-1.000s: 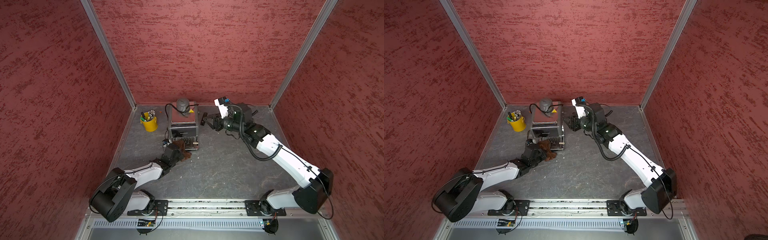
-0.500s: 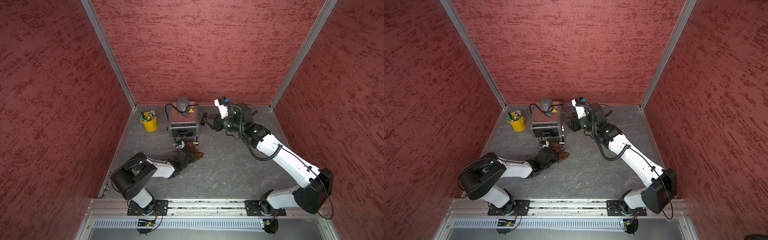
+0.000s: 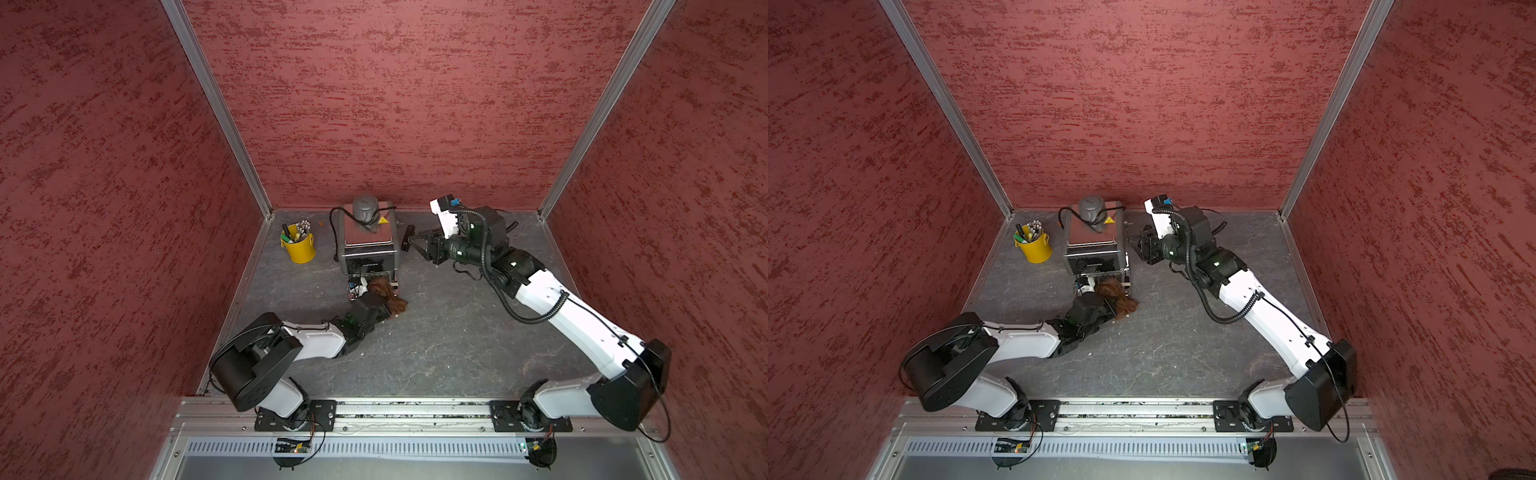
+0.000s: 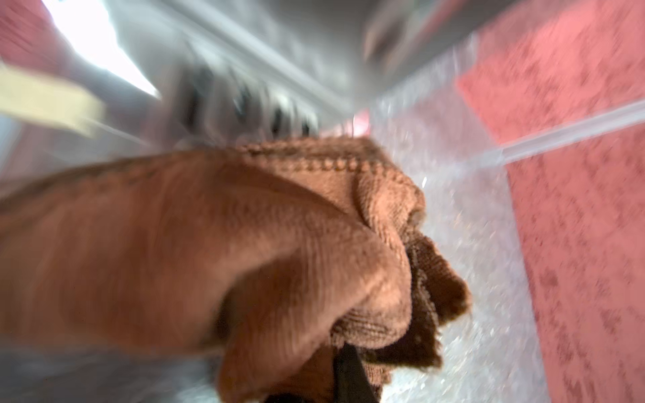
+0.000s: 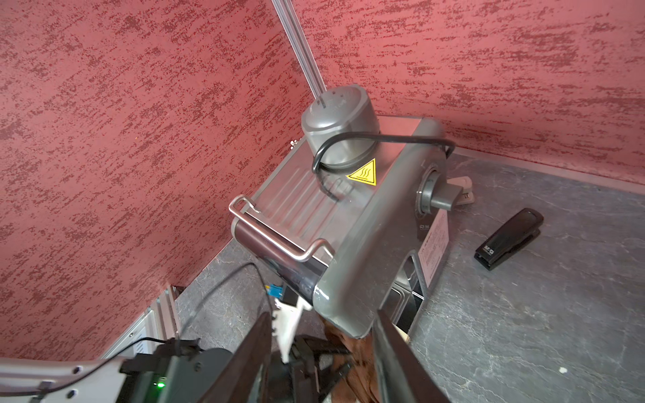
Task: Wipe the surface of a coffee machine
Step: Wipe the dirt from the surface of the coffee machine, then place the cleaning item at the center of the board.
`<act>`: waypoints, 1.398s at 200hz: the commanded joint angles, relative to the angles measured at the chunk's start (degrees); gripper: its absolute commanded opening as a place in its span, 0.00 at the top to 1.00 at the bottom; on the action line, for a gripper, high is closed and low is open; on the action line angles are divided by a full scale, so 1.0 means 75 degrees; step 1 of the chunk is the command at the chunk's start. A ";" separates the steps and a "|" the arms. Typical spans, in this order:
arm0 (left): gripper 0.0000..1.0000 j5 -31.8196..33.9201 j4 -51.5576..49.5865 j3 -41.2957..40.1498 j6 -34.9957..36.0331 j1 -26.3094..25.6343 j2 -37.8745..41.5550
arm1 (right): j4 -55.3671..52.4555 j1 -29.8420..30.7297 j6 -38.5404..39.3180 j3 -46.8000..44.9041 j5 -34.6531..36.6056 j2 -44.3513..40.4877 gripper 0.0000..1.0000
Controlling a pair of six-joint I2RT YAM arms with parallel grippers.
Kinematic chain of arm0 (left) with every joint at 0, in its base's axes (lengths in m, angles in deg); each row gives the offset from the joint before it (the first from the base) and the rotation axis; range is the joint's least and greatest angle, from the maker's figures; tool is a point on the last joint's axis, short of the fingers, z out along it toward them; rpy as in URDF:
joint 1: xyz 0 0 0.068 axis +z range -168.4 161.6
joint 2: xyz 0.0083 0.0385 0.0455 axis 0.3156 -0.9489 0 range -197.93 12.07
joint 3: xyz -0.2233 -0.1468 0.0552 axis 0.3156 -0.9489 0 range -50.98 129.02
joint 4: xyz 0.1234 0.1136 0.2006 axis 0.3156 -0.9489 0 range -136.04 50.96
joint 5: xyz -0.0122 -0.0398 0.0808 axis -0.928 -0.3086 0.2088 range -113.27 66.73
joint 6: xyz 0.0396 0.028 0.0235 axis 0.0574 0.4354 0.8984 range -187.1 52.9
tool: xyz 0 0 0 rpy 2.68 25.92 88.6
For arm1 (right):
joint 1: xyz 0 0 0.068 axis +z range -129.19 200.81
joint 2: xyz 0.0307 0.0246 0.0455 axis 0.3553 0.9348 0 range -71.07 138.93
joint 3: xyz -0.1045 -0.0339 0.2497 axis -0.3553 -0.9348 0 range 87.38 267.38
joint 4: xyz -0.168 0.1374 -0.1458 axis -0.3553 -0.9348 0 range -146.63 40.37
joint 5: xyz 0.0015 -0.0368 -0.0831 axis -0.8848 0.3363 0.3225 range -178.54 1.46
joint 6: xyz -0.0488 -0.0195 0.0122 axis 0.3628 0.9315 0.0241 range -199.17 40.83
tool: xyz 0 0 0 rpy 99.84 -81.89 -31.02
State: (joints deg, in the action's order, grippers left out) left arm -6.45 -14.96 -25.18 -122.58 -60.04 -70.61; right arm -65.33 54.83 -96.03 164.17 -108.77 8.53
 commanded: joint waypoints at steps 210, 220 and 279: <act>0.85 -0.4008 -0.7240 0.1834 0.2782 0.5992 0.3226 | 0.0135 0.0046 -0.0579 -0.1381 0.0471 -0.1705 0.51; 0.74 -0.4252 -0.7070 0.2196 0.2997 0.6080 0.2663 | 0.0143 0.0046 -0.0644 -0.1437 0.0482 -0.1761 0.51; 0.13 -0.3795 -0.7101 0.3028 0.3764 0.6104 0.1783 | 0.0039 0.0046 -0.0777 -0.1638 0.0715 -0.2109 0.51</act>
State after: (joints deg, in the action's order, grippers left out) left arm -35.21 -68.12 -3.95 -98.63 -15.35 -56.99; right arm -64.57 54.85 -100.80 152.35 -105.69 -5.62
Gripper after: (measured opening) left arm 0.866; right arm 0.488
